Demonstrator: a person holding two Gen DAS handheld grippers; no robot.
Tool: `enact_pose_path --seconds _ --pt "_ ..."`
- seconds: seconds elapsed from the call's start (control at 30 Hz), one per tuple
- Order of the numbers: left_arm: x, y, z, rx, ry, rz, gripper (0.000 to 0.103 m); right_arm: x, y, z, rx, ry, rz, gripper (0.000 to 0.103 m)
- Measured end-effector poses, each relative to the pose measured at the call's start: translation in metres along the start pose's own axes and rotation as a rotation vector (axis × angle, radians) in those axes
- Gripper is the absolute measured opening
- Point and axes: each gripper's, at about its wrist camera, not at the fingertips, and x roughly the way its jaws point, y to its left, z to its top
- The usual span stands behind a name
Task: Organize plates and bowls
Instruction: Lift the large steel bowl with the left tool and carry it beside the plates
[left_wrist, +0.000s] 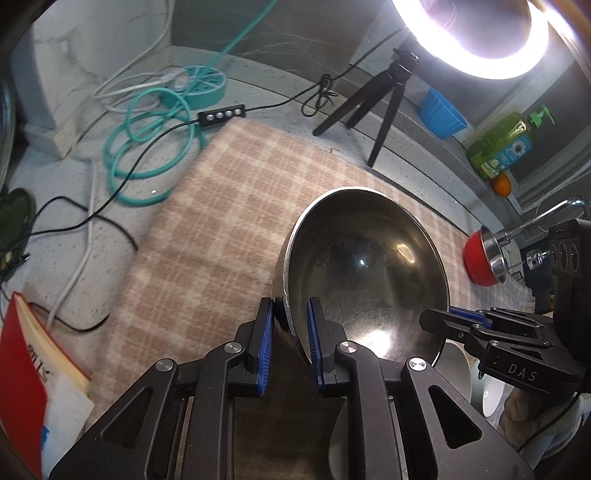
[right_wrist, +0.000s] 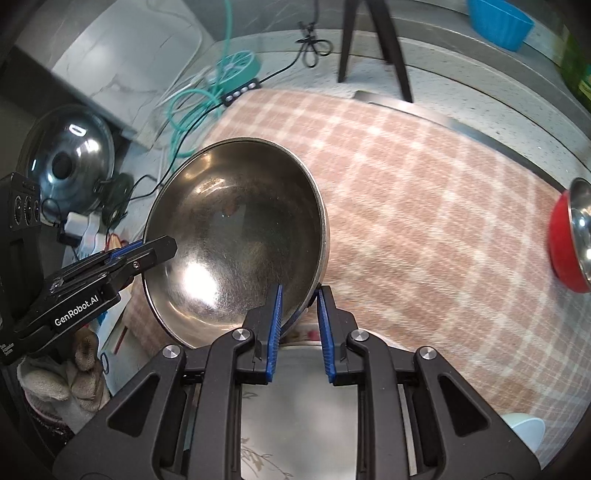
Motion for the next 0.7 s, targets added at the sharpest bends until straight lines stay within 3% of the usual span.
enact_pose_path --seconds 0.7 --pt "-0.020 0.040 -0.034 -0.013 0.022 0.078 0.016 0.027 0.049 -0.021 -0.090 0.066 0.044 0.021"
